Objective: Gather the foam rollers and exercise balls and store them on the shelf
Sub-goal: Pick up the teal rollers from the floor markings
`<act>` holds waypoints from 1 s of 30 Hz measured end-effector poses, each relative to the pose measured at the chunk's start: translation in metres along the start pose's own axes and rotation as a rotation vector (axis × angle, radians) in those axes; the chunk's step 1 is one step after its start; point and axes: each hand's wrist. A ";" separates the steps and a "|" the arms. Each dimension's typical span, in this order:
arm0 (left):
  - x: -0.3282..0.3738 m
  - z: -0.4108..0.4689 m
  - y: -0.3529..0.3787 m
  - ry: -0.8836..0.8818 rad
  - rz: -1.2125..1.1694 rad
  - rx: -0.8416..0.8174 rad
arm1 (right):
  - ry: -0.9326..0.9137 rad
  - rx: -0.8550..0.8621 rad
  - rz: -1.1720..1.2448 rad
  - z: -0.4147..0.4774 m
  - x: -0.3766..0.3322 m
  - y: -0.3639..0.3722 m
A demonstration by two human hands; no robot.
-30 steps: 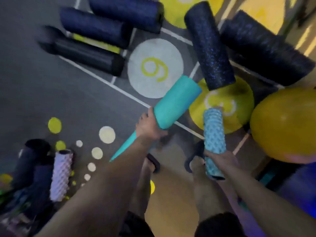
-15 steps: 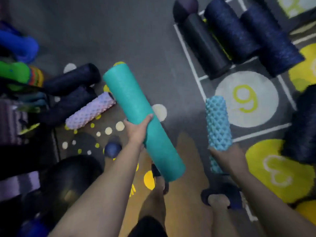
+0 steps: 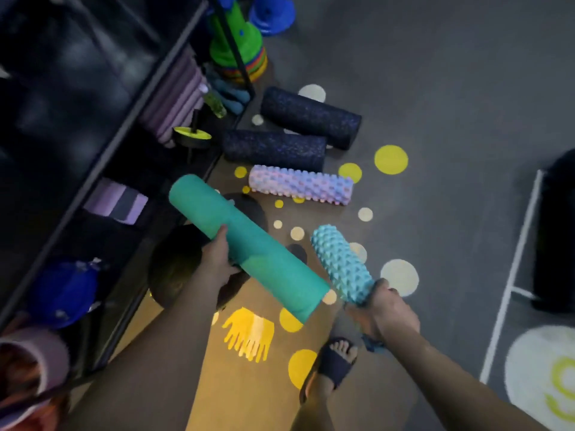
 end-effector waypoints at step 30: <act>-0.127 -0.106 0.150 0.182 0.686 -0.393 | -0.155 0.311 0.104 0.058 0.114 -0.018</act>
Point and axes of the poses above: each hand's wrist, its own z-axis towards the middle knuckle, its own y-axis out of the palm, x = y × z, and after that the axes turned 2 degrees about -z, right-handed
